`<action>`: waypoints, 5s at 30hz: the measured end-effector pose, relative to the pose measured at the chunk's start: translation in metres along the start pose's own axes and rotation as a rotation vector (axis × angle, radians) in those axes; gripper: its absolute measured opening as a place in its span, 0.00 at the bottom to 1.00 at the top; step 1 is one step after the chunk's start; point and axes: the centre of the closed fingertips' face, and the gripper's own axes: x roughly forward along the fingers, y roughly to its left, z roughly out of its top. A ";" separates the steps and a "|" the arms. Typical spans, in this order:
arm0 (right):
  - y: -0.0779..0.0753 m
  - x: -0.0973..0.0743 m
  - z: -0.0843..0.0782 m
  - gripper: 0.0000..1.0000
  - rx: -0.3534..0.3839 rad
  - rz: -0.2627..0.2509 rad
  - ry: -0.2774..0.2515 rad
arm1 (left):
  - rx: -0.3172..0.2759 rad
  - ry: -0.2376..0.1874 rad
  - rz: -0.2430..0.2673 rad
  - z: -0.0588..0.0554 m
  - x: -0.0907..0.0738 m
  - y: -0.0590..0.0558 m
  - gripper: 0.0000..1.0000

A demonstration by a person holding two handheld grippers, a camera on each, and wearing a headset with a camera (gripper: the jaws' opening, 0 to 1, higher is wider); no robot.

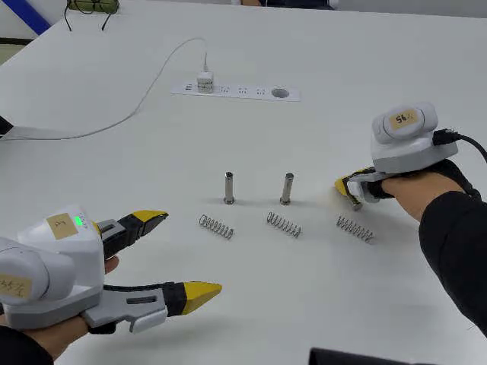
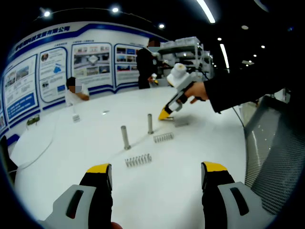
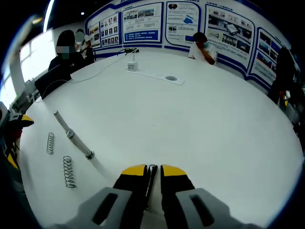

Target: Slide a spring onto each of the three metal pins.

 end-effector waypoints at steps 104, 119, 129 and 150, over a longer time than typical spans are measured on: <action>0.024 -0.077 -0.021 0.15 -0.085 0.049 -0.062 | 0.047 -0.042 -0.013 0.026 -0.004 -0.012 0.77; 0.055 -0.063 -0.029 0.15 -0.194 0.162 -0.003 | 0.041 -0.037 -0.014 0.023 -0.004 -0.011 0.77; 0.058 -0.050 -0.034 0.15 -0.281 0.200 0.068 | 0.035 -0.030 -0.007 0.019 -0.004 -0.012 0.77; 0.059 -0.036 -0.046 0.14 -0.399 0.269 0.184 | 0.019 -0.022 0.013 0.014 -0.005 -0.013 0.77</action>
